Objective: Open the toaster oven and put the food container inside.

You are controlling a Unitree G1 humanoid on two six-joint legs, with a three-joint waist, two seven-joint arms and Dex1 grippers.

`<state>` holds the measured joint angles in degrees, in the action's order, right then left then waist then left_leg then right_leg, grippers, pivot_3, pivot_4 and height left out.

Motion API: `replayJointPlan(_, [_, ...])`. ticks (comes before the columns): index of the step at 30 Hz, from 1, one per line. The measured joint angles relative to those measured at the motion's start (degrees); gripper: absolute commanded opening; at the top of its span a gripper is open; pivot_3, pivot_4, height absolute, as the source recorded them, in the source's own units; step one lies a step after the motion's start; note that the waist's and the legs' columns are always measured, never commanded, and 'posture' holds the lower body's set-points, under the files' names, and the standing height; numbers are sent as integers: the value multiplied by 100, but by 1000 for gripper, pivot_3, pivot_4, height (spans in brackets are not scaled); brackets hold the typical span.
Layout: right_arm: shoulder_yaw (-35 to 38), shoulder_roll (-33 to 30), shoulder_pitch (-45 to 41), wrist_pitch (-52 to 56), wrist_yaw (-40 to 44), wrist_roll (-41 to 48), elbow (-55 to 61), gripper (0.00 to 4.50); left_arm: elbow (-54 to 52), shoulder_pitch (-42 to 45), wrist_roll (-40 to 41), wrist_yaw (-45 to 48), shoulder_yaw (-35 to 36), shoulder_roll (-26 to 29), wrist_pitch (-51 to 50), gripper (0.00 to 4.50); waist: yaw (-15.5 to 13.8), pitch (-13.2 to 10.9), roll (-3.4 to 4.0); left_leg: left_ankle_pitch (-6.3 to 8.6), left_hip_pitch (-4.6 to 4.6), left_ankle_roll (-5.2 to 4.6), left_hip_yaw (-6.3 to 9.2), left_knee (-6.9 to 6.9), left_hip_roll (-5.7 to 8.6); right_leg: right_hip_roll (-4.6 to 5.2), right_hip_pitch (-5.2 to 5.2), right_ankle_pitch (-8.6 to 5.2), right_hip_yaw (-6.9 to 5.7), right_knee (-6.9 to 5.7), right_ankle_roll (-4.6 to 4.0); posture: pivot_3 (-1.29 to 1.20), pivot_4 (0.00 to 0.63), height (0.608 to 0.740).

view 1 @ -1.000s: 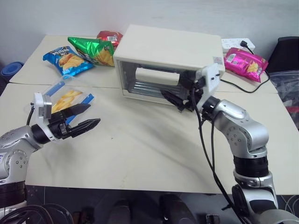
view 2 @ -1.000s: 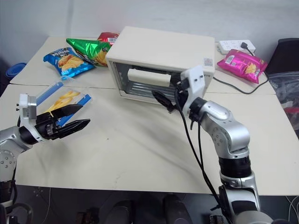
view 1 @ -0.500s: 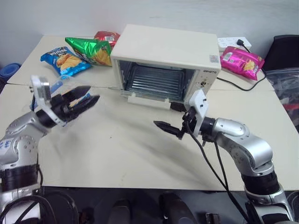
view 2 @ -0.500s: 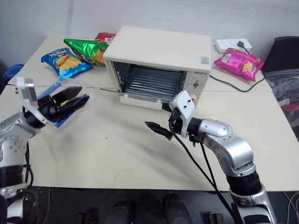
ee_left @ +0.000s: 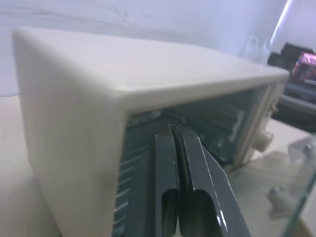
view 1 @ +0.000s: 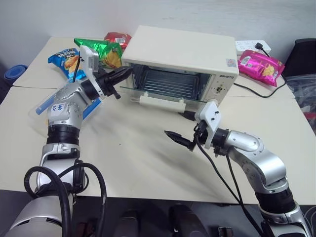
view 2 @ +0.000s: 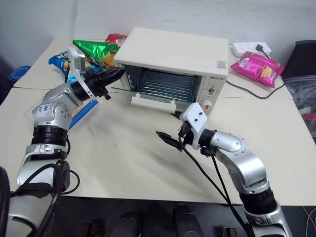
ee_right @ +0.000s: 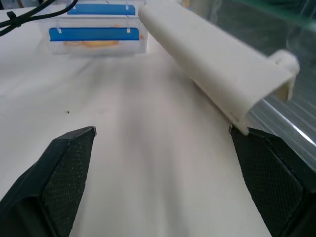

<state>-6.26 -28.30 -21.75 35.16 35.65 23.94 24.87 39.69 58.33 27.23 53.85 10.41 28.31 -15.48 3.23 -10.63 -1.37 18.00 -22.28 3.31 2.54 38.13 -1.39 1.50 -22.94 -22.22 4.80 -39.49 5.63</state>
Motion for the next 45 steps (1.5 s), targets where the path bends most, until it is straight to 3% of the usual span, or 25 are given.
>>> replayJointPlan(6, [50,-9,346,-27,-97,-59,221,4500,319,-38,-500,641,-287,273,459,31,-22,0,0,-2,0,3,4,0,4,3,-1,0,1,-1,0,0,150,740])
replayJointPlan(17, [358,-127,937,-268,-141,-186,529,4500,601,-257,-902,1219,-537,-28,939,31,-164,0,-1,-1,-7,-1,7,4,18,15,0,1,-1,1,2,0,150,740])
replayJointPlan(20, [723,-463,1788,-404,47,-154,918,4500,547,-393,-984,1433,-640,33,1049,31,-169,0,-1,-1,-8,-1,8,-1,18,14,1,0,-1,5,2,0,150,740])
replayJointPlan(23, [1322,-825,3282,-817,464,-149,1348,4500,418,-597,-1011,1450,-683,1,1029,31,-203,0,-1,2,-8,-9,12,-2,25,16,9,0,1,8,3,0,150,740])
replayJointPlan(25, [1991,-684,4413,-1131,669,6,1582,4500,254,-813,-1072,1444,-720,-20,1057,31,-240,0,-1,4,1,-13,11,-1,24,14,24,0,2,11,4,0,150,740])
replayJointPlan(29, [2910,-434,5271,-1739,969,342,1769,4500,-122,-1253,-1228,1278,-895,-98,1049,31,-134,-2,-5,10,42,-60,-9,0,27,8,56,16,10,7,27,0,150,740])
replayJointPlan(32, [3074,-243,5317,-2071,1064,571,1770,4500,-641,-1683,-1346,1022,-986,-136,1036,31,-102,-4,-7,11,127,-63,-2,-24,20,5,139,17,22,34,25,0,150,740])
replayJointPlan(39, [2295,-184,3786,-2553,1021,417,1234,4500,-2008,-2806,-1357,294,-868,-127,951,31,-142,-2,-6,14,114,-60,21,-25,12,8,139,17,23,56,21,0,150,740])
replayJointPlan(45, [1649,218,2715,-2879,1086,463,542,4500,-3617,-4411,-599,-340,98,-115,507,1416,-134,-2,-5,26,106,-60,15,-26,2,12,138,17,23,73,21,0,150,740])
